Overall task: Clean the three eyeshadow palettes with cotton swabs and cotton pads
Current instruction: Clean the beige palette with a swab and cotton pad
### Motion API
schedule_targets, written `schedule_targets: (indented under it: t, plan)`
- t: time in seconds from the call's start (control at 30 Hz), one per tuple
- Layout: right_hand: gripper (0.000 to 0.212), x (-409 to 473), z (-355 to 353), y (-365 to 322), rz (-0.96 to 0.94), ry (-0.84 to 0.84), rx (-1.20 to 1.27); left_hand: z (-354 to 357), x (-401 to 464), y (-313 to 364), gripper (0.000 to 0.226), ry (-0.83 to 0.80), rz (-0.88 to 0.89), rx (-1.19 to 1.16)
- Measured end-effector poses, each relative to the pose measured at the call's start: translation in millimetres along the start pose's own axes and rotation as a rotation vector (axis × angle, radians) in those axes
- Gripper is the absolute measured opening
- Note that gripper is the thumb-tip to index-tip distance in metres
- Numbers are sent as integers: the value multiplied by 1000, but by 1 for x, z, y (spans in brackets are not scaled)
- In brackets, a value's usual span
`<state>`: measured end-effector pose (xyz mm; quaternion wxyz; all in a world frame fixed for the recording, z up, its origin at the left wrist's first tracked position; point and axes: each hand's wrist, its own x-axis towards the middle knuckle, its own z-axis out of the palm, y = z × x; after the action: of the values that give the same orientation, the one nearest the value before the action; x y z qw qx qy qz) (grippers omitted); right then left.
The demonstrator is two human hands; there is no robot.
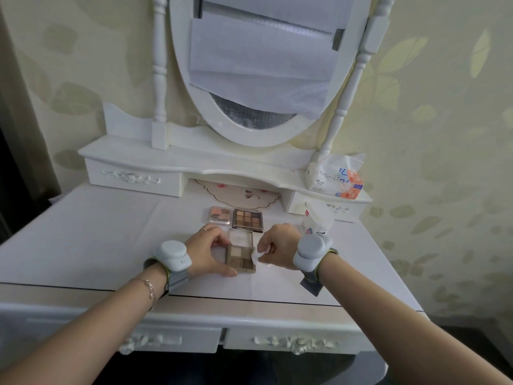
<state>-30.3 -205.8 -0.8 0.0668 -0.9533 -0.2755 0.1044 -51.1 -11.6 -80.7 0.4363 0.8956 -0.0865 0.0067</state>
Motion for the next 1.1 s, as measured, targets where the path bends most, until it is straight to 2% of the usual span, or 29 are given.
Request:
schedule_targets:
  t: [0.17, 0.27, 0.33, 0.4, 0.47, 0.8, 0.93, 1.1]
  plan:
    - [22, -9, 3, 5, -79, -71, 40, -1, 0, -1, 66, -2, -3, -11]
    - [21, -14, -1, 10, -62, -151, 189, -1, 0, -1, 66, -5, -19, -6]
    - [21, -12, -8, 11, -24, -54, 247, -1, 0, 0, 66, -9, -17, -10]
    - [25, -5, -12, 7, -6, 71, 143, -1, 0, -1, 65, -6, -16, -2]
    - [28, 4, -11, -4, -25, 105, 50, -1, 0, -1, 65, -7, -21, 4]
    - [33, 43, -2, -28, -51, -93, -287, 0, 1, -2, 77, -4, -39, 26]
    - [33, 49, -1, -27, -59, -88, -322, 0, 0, -2, 71, -27, -43, 16]
    - [31, 56, 1, -34, -57, -77, -293, -1, 1, -3, 76, -22, -29, 41]
